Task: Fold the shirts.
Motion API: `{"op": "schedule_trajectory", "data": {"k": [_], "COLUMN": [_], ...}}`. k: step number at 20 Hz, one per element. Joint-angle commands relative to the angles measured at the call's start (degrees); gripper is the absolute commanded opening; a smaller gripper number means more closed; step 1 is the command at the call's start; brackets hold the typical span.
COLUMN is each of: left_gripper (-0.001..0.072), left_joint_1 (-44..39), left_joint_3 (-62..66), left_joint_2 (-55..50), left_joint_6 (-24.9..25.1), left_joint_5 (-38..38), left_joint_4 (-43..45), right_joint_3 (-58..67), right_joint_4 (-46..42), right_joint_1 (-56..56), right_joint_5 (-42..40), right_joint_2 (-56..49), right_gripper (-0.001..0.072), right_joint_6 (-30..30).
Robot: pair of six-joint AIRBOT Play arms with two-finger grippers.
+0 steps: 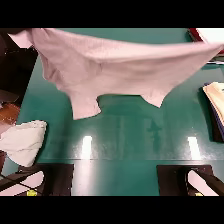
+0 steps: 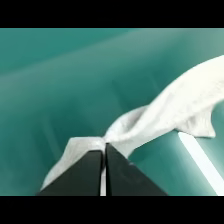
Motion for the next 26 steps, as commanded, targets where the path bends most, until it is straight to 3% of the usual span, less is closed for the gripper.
{"op": "schedule_trajectory", "data": {"k": [1,7,11,14,20,26], "left_gripper": [0.0022,0.0021,0.0021,0.0021,0.0021,0.0022], "left_joint_1": [0.0,0.0,0.0,0.0,-0.8,-6.7], "left_joint_3": [7.7,8.0,8.3,5.4,-11.1,-22.7], "left_joint_2": [4.1,16.4,20.5,19.6,5.2,-19.1], "left_joint_6": [-2.8,-2.7,-2.7,-2.8,-2.6,1.2], "left_joint_5": [3.5,13.8,14.6,12.0,2.7,2.5], "left_joint_4": [-1.7,-8.4,-9.9,-9.4,-8.8,-2.2], "right_joint_3": [9.2,22.6,31.8,32.1,15.6,4.7], "right_joint_4": [-0.3,-7.2,-13.7,-13.1,-13.3,-13.2], "right_joint_1": [-0.2,-0.2,-0.2,-0.2,6.3,10.9], "right_joint_5": [-4.5,-4.0,6.3,12.8,18.9,14.7], "right_joint_2": [3.7,6.6,4.1,-0.3,-15.0,-32.6], "right_gripper": [0.0014,0.0014,0.0013,0.0013,0.0013,0.0013], "right_joint_6": [0.3,0.3,2.7,2.8,2.9,2.9]}}
